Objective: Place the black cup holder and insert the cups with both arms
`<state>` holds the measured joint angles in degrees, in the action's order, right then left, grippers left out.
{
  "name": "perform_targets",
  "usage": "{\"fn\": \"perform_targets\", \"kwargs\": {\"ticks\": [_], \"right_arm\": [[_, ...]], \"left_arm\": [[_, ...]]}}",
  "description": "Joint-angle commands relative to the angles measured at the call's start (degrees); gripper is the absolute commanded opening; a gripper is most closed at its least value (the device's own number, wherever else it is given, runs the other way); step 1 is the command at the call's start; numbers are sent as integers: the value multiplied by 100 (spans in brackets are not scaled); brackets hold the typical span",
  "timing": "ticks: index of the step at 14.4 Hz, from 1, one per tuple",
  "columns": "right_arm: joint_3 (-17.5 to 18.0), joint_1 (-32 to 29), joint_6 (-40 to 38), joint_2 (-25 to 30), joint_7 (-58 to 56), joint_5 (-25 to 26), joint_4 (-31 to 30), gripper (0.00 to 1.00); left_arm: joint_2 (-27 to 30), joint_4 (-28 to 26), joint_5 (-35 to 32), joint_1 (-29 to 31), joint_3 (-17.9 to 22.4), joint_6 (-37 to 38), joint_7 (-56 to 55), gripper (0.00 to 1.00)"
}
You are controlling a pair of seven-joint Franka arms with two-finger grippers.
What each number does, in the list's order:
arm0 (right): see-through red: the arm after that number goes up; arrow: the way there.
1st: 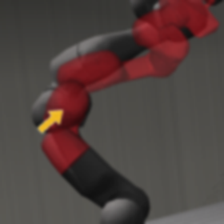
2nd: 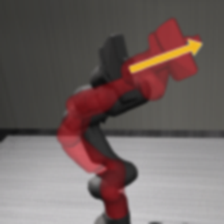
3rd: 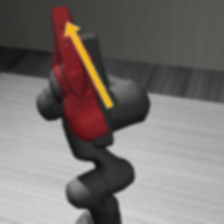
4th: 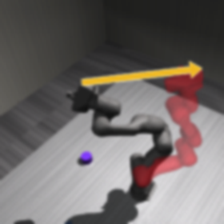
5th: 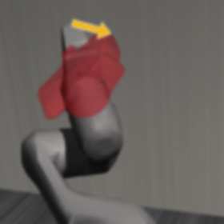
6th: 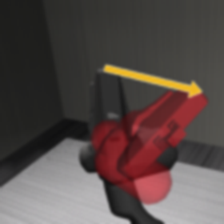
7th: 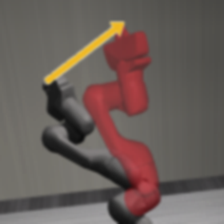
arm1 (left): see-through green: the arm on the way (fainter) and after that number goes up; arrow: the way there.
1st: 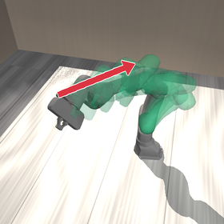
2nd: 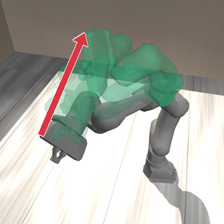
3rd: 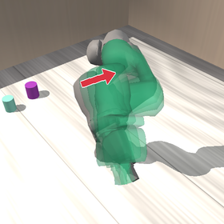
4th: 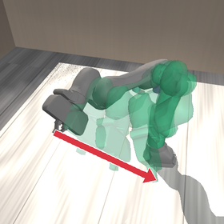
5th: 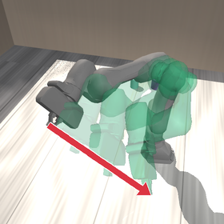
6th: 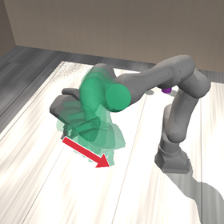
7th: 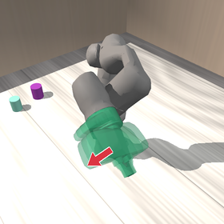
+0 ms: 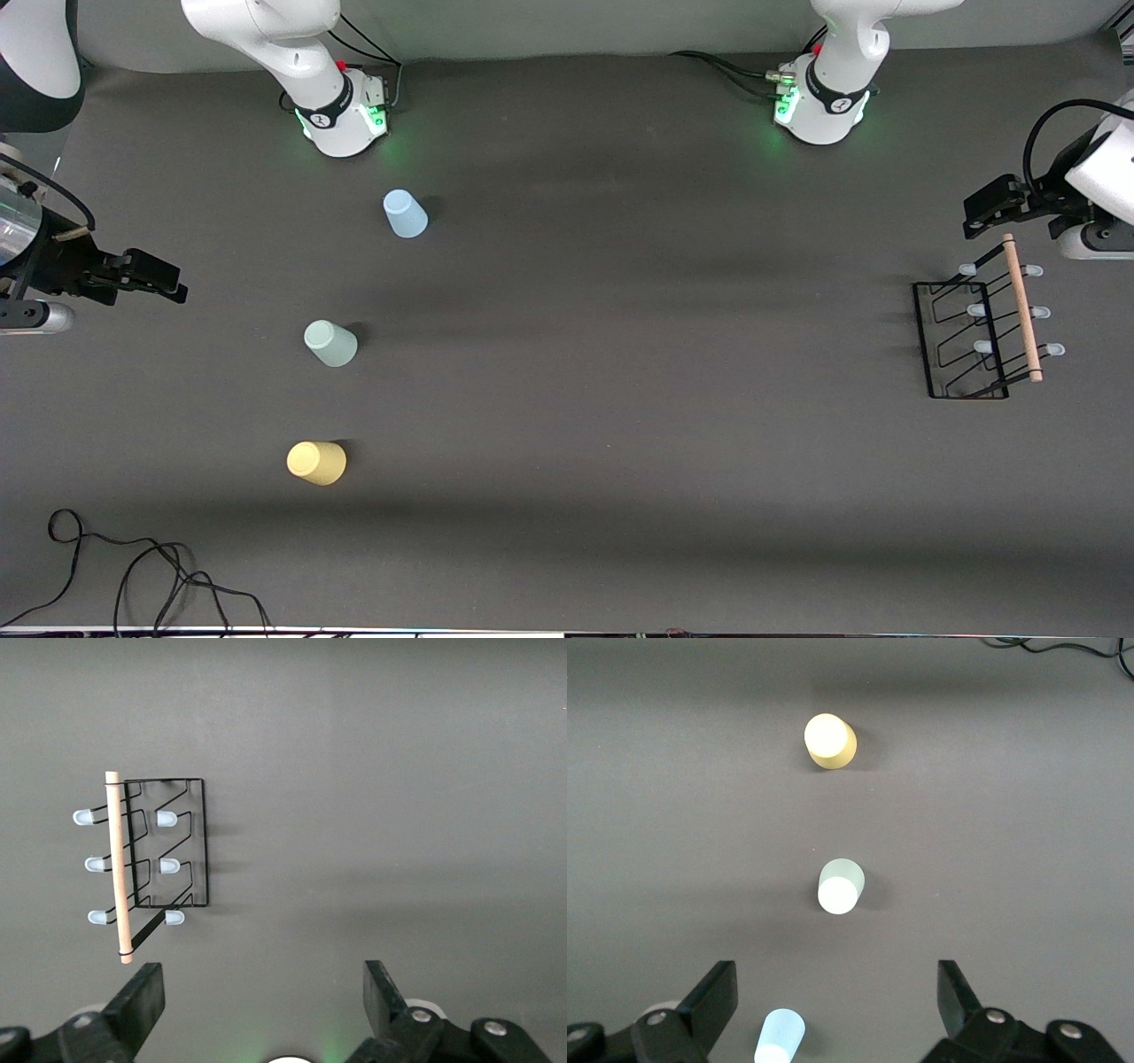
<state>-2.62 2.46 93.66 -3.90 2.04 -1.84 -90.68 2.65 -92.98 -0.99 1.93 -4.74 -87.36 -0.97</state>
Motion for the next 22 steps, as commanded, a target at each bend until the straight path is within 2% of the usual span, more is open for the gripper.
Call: {"fn": "perform_targets", "kwargs": {"ticks": [1, 6, 8, 10, 14, 15, 16, 18, 20, 22], "right_arm": [[-46, 44, 73, 117, 139, -89, -108, 100], [-55, 44, 64, 109, 103, -89, -99, 100], [-55, 44, 73, 91, 95, -89, -108, 100], [-55, 35, 73, 39, 77, -89, -99, 100], [-46, 44, 47, 47, 68, -80, -125, 100], [-55, 44, 29, 47, 59, -80, -143, 100], [-55, 44, -14, 64, 59, -80, -152, 100], [-55, 44, -93, 82, 59, -80, -152, 100], [-55, 44, -50, 47, 51, -80, -117, 100], [-55, 44, 46, -5, 51, -89, -99, 100]], "left_arm": [[17, 35, -59, -9, 17, 52, 79, 100], [25, 0, -42, 9, 34, 96, 79, 100], [121, -166, -59, 18, 235, 70, 323, 100], [245, -482, -85, 18, 656, -44, 1042, 100], [315, -818, -103, 35, 1904, -351, 2756, 100], [324, -844, -103, 114, 2107, -369, 3073, 100], [359, -905, -103, 228, 2143, -387, 3146, 100], [656, -1404, -103, 360, 2144, -710, 3164, 100], [1035, -2238, -121, 360, 2126, -1403, 3120, 100], [1054, -2802, -156, 334, 2091, -2098, 3111, 100]]}}
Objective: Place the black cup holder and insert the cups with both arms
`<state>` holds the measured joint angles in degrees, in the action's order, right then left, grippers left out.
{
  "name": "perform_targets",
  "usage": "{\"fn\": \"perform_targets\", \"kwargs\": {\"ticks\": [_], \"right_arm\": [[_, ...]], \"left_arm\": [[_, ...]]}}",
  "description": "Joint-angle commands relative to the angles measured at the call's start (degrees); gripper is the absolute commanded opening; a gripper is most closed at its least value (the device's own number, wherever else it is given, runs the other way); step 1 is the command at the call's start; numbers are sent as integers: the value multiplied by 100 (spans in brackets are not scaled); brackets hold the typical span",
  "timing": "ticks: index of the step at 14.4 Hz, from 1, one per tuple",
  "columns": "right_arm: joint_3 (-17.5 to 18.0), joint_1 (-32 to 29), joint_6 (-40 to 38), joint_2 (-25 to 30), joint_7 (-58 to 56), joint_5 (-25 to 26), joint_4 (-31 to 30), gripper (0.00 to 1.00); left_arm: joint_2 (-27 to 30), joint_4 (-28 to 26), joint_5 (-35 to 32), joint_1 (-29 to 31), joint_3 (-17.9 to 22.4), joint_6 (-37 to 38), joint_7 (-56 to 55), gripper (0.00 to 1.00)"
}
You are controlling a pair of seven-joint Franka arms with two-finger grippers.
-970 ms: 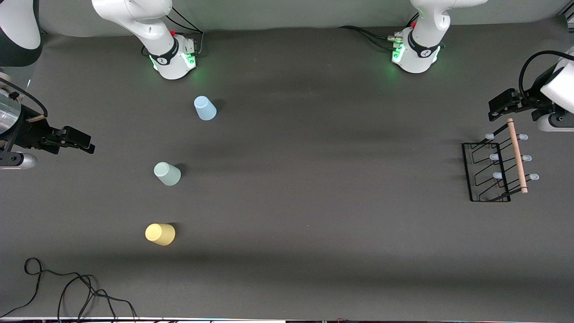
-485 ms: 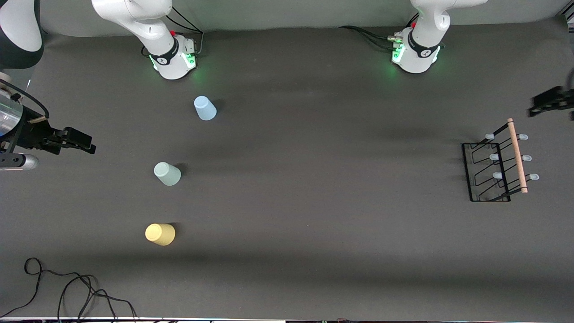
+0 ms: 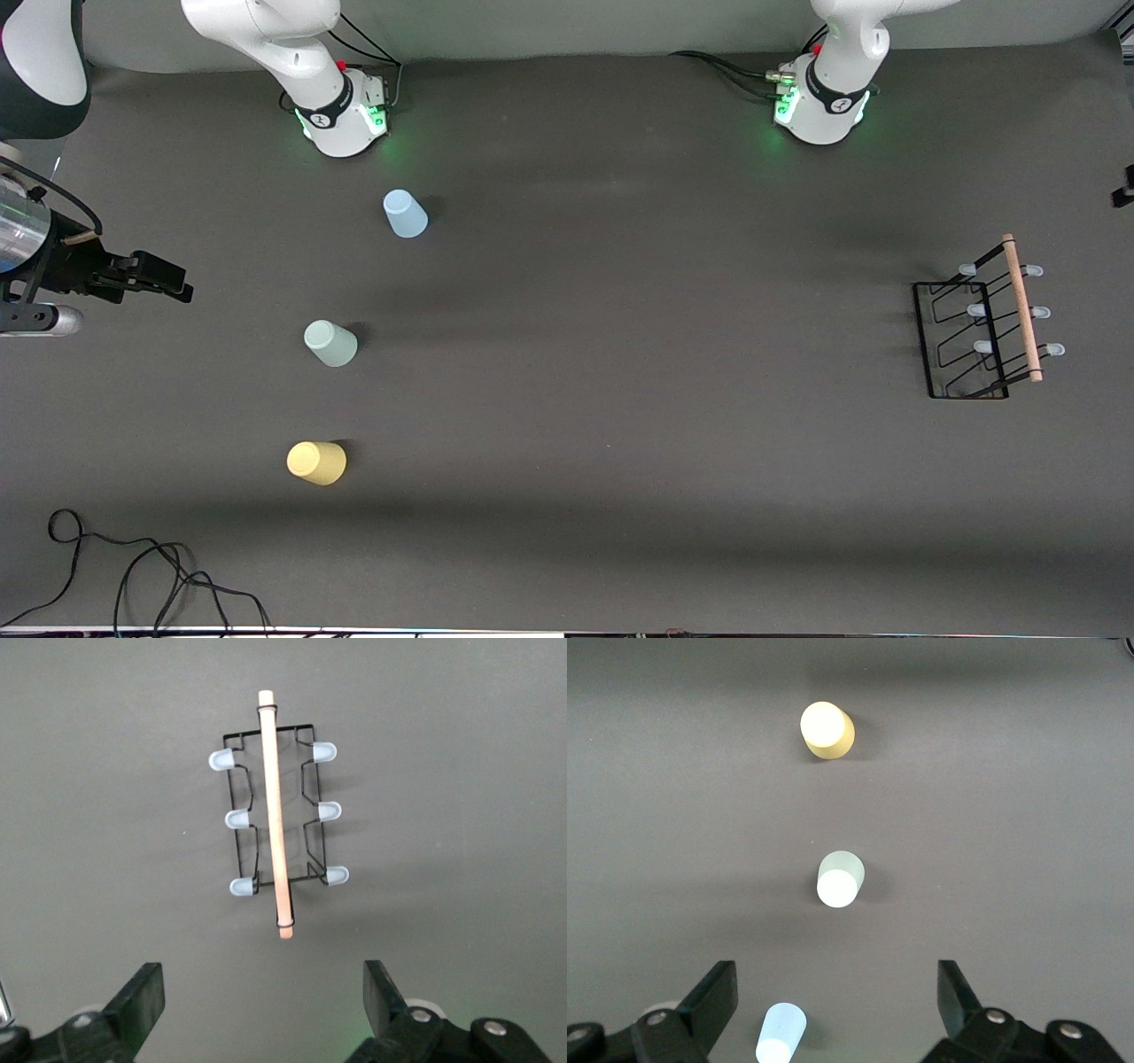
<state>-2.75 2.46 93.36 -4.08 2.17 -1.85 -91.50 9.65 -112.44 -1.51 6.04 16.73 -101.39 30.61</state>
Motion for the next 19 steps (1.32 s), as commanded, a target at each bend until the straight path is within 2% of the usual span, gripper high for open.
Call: {"fn": "perform_targets", "kwargs": {"ticks": [1, 3, 5, 10, 14, 18, 19], "right_arm": [[-41, 44, 103, 13, 38, -87, -17, 100], [-41, 44, 95, 22, 29, -87, -17, 100], [-33, 44, 94, 22, 29, -87, -17, 100], [-24, 44, 112, 13, 38, -87, -17, 100], [-6, 44, 77, 13, 20, -87, -26, 100], [-6, 44, 24, 13, 20, -87, -26, 100], [3, 44, 24, 13, 29, -87, -26, 100]], "left_arm": [[318, -1137, -104, -94, -56, -1133, -46, 100], [143, -1734, -104, -94, -56, -2100, -38, 100], [-295, -1843, -104, -138, -64, -2604, 15, 100], [-1113, -1860, -113, -252, -64, -3158, 33, 100], [-1229, -1860, -104, -209, -64, -3168, 181, 100], [-1185, -1746, -104, -235, -64, -3063, 156, 68], [-1185, -1737, -104, -235, -64, -3036, 138, 53]]}}
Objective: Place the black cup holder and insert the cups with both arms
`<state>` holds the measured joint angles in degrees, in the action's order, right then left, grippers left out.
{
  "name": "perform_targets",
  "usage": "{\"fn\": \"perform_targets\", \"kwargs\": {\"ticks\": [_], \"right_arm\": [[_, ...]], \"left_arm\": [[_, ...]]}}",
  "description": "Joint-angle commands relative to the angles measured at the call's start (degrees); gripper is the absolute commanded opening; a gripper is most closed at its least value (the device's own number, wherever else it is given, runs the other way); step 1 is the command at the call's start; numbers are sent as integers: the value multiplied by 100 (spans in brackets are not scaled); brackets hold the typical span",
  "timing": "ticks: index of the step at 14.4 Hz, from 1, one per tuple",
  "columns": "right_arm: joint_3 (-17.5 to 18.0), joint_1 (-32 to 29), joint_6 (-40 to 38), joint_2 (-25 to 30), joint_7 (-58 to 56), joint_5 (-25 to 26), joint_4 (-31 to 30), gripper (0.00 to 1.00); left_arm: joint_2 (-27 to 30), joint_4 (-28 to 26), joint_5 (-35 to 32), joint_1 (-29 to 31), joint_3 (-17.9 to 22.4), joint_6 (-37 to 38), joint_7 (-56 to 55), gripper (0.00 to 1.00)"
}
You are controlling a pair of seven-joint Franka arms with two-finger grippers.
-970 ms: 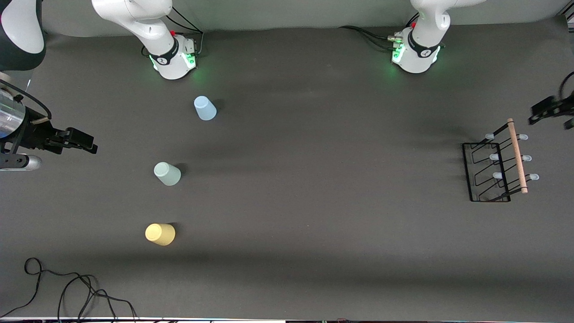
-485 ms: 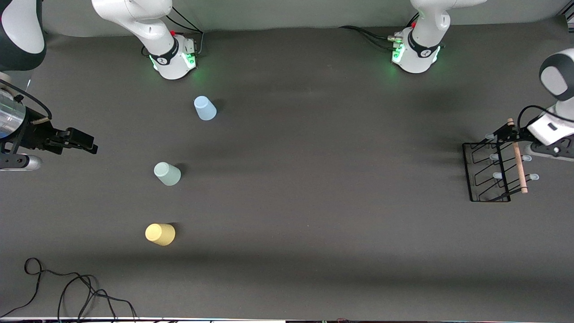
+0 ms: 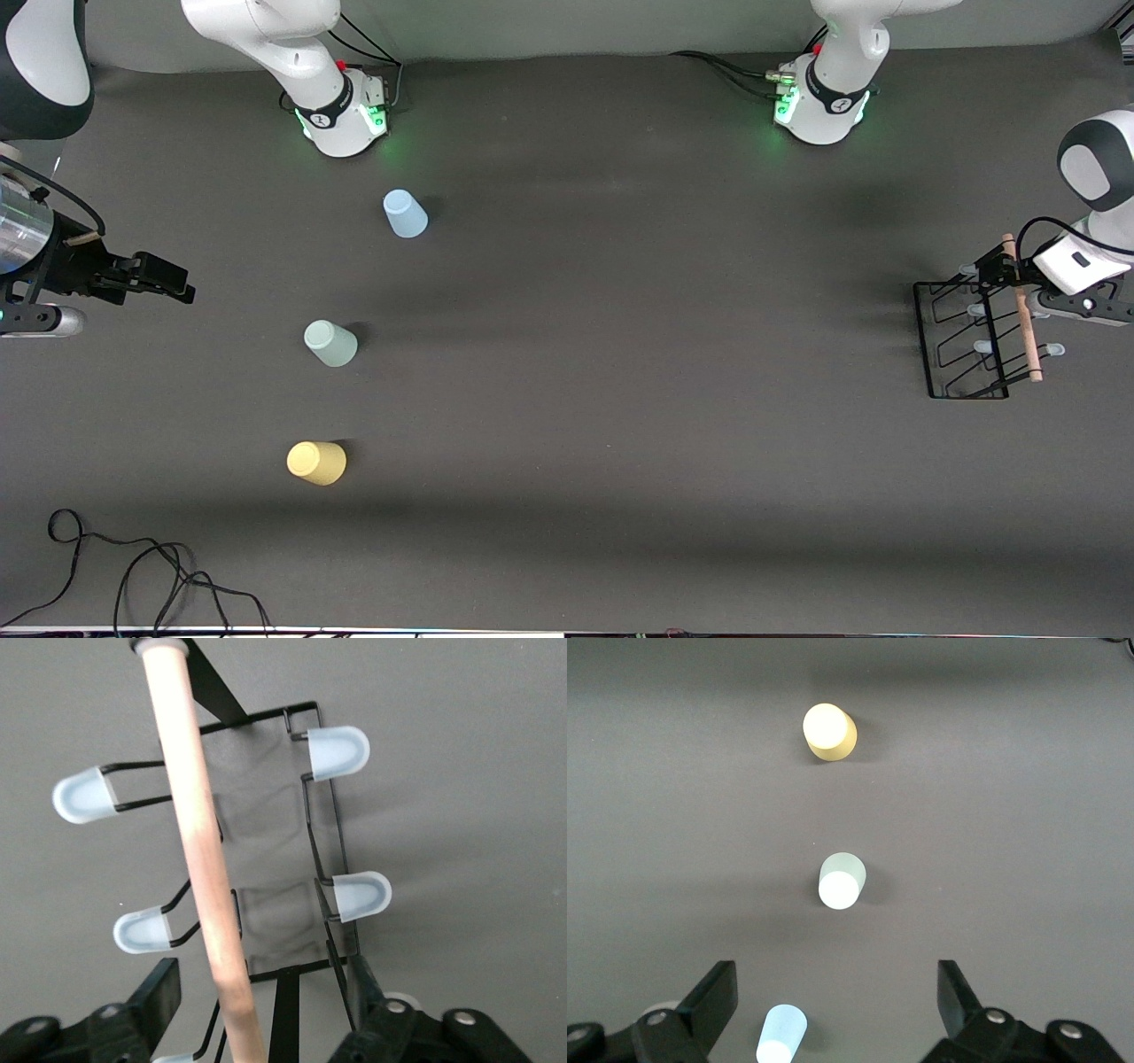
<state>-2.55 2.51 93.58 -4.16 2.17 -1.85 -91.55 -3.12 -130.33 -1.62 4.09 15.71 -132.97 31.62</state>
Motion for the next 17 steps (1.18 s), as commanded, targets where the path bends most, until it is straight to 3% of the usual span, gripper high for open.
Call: {"fn": "perform_targets", "kwargs": {"ticks": [1, 2, 3, 7, 9, 11, 14, 17], "right_arm": [[-26, 39, 2, 20, 29, -87, -12, 100], [-27, 47, 2, 20, 46, -87, -21, 100], [-27, 48, 37, 11, 20, -87, -29, 100], [-35, 30, 529, -436, -717, -105, -47, 100], [-35, 47, 775, -568, -709, -122, -152, 100], [-35, 48, 942, -813, -709, -498, -266, 100], [-35, 65, 1914, -798, -718, -658, -1230, 100], [-62, 485, 2559, -762, -709, -658, -2005, 100]], "left_arm": [[93, 60, -92, -40, 38, 140, 29, 35], [93, 78, -92, -40, 38, 148, 11, 12], [84, 104, -92, -40, 38, 157, 11, 0], [110, 410, -92, -40, 38, 471, 20, 0], [110, 1155, -84, -66, 29, 1435, -15, 0], [84, 2016, -84, -215, -6, 2420, -496, 0], [58, 2871, -14, -689, -15, 3223, -1514, 0], [49, 3040, 13, -1496, -50, 3339, -2692, 0]]}}
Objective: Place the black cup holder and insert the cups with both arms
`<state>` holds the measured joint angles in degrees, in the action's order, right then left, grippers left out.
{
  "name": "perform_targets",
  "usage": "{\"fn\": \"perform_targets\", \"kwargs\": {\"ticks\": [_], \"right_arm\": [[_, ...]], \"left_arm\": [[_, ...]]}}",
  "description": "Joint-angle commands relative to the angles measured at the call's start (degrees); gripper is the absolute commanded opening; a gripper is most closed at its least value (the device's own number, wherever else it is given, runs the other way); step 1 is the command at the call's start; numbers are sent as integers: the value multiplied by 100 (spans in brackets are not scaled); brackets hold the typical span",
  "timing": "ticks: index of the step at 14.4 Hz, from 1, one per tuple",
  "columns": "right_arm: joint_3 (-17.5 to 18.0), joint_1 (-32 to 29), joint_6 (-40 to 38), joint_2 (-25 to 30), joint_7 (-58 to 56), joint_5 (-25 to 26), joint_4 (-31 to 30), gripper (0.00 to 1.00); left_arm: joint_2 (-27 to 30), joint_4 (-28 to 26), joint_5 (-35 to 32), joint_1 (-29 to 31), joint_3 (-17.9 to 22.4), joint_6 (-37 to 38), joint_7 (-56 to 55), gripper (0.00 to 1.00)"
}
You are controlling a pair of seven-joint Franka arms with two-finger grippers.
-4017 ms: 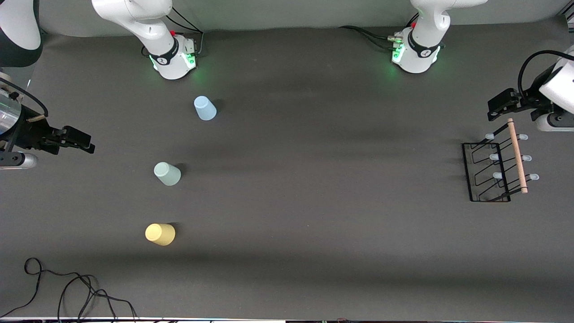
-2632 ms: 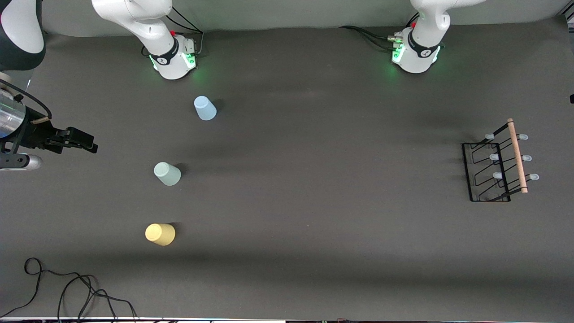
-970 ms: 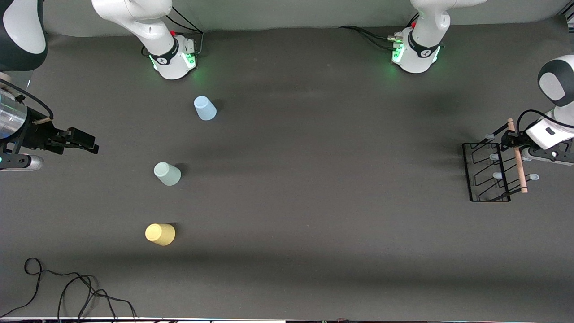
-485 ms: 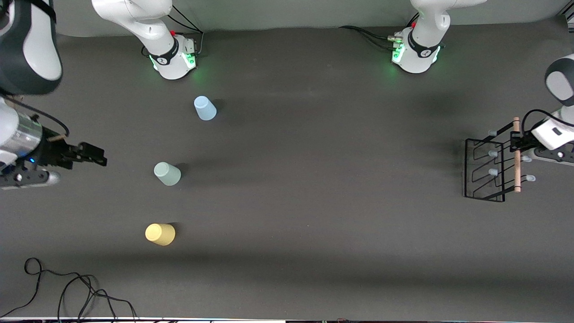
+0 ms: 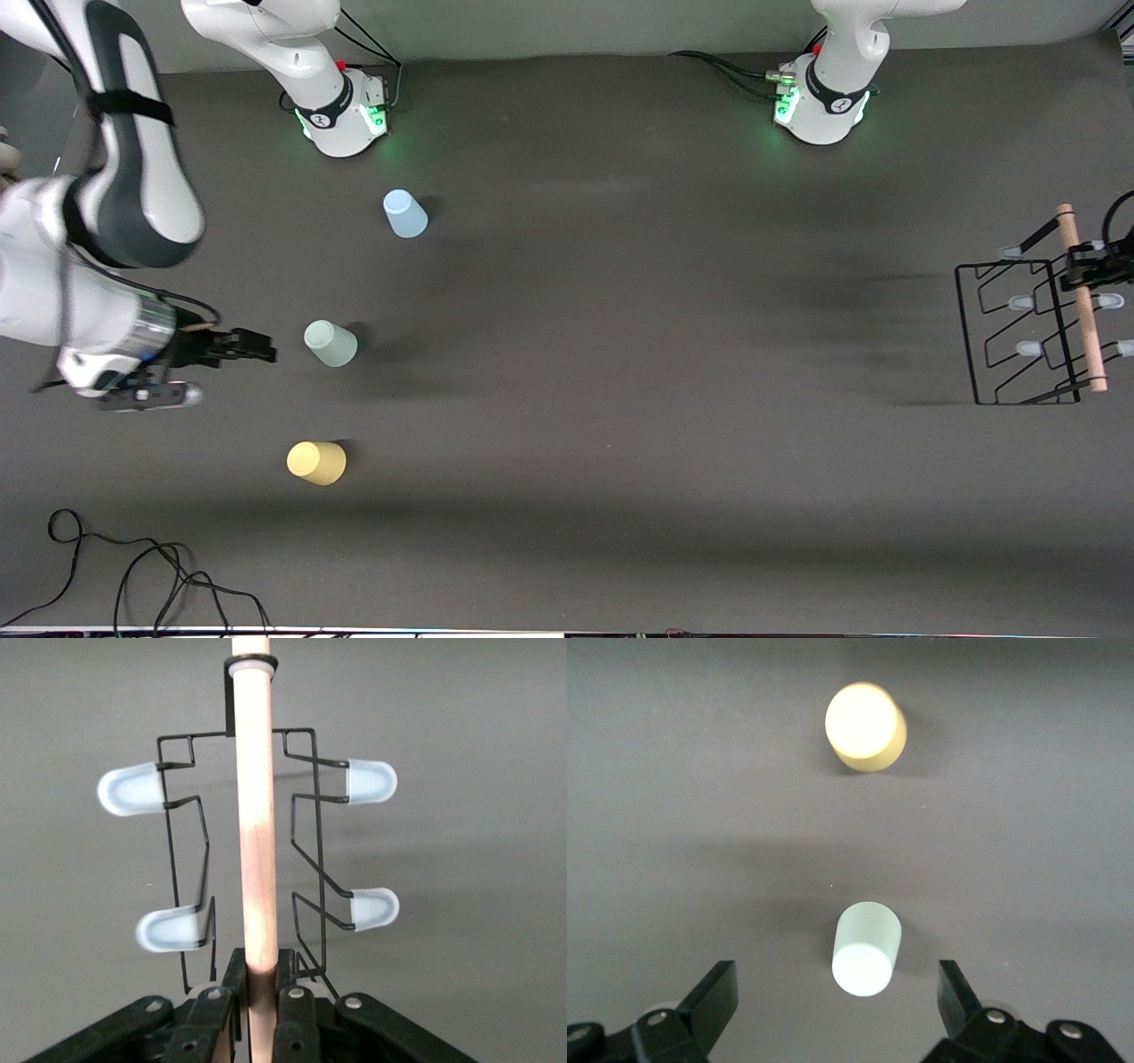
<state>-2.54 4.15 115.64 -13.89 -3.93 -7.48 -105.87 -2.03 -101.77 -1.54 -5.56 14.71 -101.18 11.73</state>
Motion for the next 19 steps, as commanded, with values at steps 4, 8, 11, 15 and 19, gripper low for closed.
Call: {"fn": "perform_targets", "kwargs": {"ticks": [4, 8, 11, 15, 19], "right_arm": [[-80, 394, 1186, 106, -117, -79, -1312, 100], [-203, 376, 1364, -78, -161, 440, -1507, 100], [-186, 403, 2118, -368, -99, 440, -1884, 100], [-186, 403, 2244, -509, -90, 353, -1938, 100], [-186, 411, 2226, -598, -108, 247, -1903, 67]], "left_arm": [[-437, 515, 566, -1726, -29, 55, -1960, 0], [-1324, 1421, 638, -2624, -581, 20, -3911, 0], [-2080, 2220, 585, -2932, -1380, -59, -5300, 0], [-2854, 3074, 357, -3810, -1629, -156, -6505, 0], [-3373, 3110, 278, -4364, -1629, -857, -6806, 0]]}}
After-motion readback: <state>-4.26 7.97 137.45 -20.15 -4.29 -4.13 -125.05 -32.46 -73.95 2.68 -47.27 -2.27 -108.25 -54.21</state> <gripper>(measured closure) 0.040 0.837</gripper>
